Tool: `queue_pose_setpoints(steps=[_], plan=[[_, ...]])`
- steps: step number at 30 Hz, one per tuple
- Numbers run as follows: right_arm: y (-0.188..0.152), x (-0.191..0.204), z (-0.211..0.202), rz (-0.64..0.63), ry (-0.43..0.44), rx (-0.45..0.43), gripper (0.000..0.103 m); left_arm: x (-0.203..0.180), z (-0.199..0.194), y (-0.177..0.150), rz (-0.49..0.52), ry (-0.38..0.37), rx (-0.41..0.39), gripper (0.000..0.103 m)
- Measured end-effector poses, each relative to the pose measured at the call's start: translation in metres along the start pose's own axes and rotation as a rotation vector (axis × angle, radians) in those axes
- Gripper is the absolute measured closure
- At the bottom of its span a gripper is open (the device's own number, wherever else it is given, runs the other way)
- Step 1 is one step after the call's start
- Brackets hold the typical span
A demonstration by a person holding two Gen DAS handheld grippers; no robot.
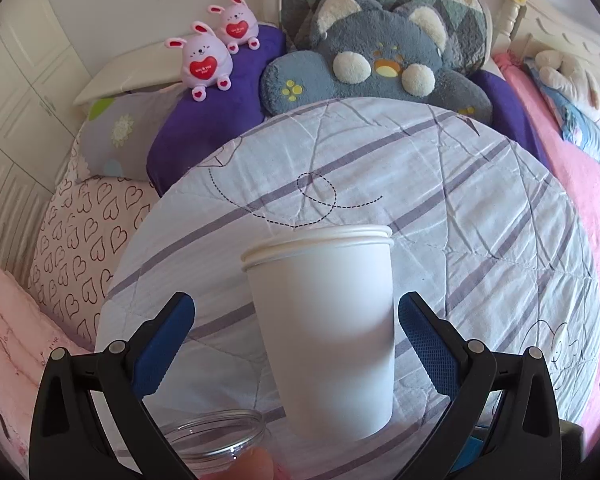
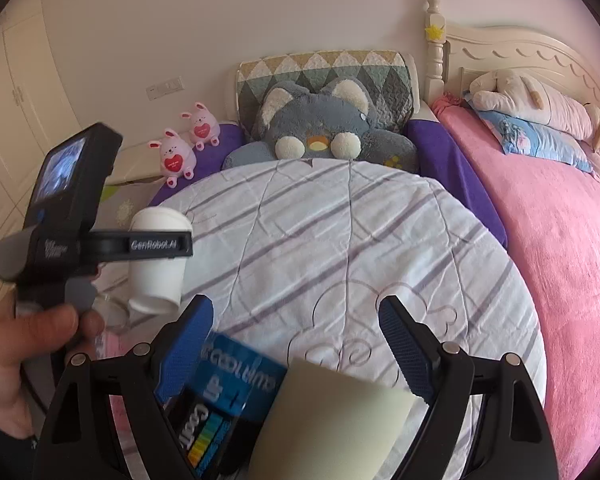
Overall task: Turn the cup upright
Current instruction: 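Reach the left tool to the white paper cup and close around it, then lift the white paper cup with the left tool and carry it toward the right tool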
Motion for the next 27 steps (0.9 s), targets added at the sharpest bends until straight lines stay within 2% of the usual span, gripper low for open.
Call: queue_pose_setpoints(steps=[5,12,19,27], plan=[[0.019,-0.009,0.022,0.002,-0.024,0.038,0.018,-0.004,0.007,0.001,0.002,0.0,0.033,0.0],[0.033,-0.02,0.046,0.025,-0.009,0.085,0.018,-0.011,0.018,-0.001,-0.005,0.002,0.073,0.002],[0.039,-0.026,0.049,0.026,0.004,0.094,0.018,-0.017,0.029,-0.004,-0.021,-0.023,0.129,0.038],[0.037,-0.032,0.043,0.041,0.011,0.089,0.018,-0.02,0.018,-0.005,-0.045,-0.092,0.09,0.039]])
Point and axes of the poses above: each gripper's, at about its wrist camera, not at the fingertips, and z roughly the way its jaws point, x to its left, y to its top, the point moved 4 cm from there along z, roughly the way its jaws point, and after that the axes turned 1 degree about y, right-handed, at the moved point
